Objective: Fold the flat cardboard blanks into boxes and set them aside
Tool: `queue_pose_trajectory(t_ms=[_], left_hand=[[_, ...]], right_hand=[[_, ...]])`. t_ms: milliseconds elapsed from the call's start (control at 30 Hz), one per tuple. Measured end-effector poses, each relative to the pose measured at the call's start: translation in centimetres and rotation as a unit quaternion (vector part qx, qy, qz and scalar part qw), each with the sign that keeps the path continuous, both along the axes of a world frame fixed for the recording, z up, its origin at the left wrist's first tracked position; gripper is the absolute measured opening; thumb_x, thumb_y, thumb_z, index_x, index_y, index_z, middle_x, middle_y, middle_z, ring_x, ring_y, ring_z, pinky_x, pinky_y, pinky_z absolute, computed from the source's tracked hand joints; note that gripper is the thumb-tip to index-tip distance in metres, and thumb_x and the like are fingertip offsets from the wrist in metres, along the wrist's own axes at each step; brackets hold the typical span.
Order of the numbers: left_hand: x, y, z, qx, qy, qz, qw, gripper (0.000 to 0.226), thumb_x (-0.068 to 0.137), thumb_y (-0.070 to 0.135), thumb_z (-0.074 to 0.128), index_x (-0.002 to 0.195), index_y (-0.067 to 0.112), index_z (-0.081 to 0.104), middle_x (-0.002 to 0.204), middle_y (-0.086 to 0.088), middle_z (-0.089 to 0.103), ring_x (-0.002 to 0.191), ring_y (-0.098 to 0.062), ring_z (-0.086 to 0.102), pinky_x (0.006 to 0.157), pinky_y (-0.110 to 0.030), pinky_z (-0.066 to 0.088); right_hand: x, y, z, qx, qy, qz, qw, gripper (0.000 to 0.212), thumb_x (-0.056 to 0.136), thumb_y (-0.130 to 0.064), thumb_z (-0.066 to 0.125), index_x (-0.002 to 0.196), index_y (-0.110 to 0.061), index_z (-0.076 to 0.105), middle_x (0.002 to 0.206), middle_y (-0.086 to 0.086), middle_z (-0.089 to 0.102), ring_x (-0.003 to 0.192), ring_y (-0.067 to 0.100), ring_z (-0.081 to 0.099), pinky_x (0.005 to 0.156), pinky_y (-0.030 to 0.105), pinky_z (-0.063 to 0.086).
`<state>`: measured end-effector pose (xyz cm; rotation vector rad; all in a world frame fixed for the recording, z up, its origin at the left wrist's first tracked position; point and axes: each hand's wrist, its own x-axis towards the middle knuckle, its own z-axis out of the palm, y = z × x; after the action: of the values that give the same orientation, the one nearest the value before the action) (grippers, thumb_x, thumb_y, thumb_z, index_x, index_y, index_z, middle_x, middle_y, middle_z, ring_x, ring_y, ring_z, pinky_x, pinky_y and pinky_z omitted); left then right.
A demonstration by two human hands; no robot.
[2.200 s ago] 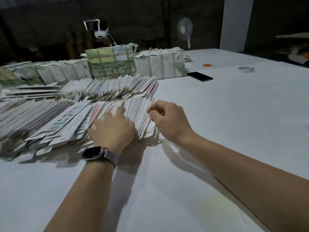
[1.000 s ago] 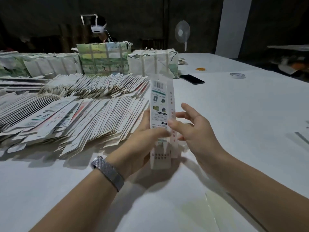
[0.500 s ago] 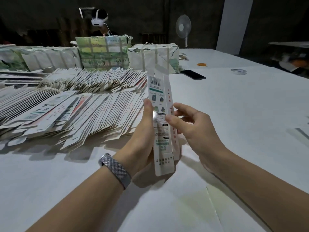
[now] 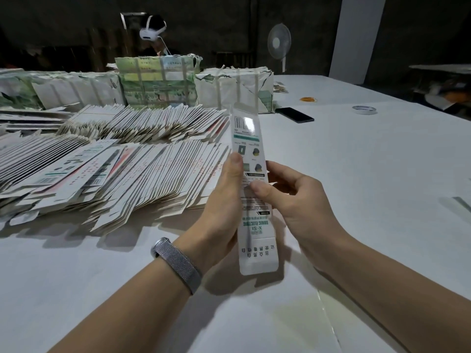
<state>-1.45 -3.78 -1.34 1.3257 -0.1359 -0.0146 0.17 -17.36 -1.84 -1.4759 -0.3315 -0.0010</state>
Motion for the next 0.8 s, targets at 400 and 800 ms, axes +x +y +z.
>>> queue_pose_trajectory(t_ms=[400,800], left_hand=[[0.5,0.2,-0.2,-0.019,-0.001,0.018,1.0,0.064,0.083,0.056,0.059,0.133,0.019,0.046,0.098,-0.001,0.078,0.081,-0.021,0.075,0.066,-0.036,0.061],[0.7,1.0,-0.2,-0.003,-0.021,0.028,0.999,0.032,0.09,0.044,0.06,0.118,0.028,0.062,0.109,-0.002,0.075,0.089,-0.017,0.074,0.067,-0.033,0.059]], right_hand=[[0.6,-0.5,0.5,0.048,0.009,0.008,0.999,0.039,0.084,-0.003,0.075,0.118,-0.02,0.066,0.097,0.004,0.077,0.088,0.018,0.075,0.072,0.025,0.059],[1.3,-0.9,0.4,0.026,-0.022,0.008,0.999,0.043,0.084,-0.004,0.076,0.12,-0.024,0.066,0.103,0.004,0.076,0.097,0.022,0.073,0.083,0.032,0.06]])
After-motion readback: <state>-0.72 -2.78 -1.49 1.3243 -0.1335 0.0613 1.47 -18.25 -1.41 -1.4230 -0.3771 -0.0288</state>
